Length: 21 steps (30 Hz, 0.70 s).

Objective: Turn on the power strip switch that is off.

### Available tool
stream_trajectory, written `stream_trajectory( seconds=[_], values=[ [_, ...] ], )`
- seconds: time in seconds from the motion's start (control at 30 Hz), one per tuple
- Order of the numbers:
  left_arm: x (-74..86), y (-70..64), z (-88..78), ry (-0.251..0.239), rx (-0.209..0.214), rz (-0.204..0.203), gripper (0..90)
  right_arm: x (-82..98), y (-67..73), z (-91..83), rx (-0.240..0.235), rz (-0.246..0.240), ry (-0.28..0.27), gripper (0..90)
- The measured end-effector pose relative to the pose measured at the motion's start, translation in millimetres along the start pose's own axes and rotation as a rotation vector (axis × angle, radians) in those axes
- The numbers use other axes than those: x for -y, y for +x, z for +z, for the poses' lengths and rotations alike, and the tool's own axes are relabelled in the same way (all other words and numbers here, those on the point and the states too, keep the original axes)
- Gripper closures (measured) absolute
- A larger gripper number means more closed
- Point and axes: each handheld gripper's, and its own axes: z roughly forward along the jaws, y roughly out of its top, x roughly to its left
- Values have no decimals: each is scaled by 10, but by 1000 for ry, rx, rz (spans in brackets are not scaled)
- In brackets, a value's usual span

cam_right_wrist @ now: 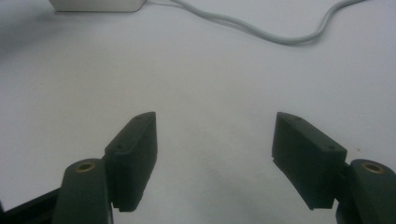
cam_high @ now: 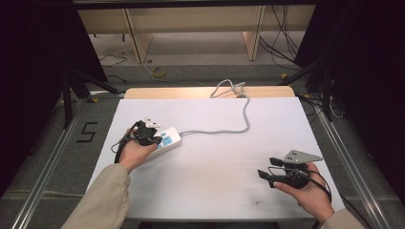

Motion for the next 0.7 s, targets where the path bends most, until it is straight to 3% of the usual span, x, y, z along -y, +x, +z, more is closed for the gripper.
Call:
stream_trajectory(
  seconds=[0.7],
  values=[
    [-100, 14, 106, 16, -22, 16, 898, 5, -2, 2, -1, -6, 4, 318]
  ],
)
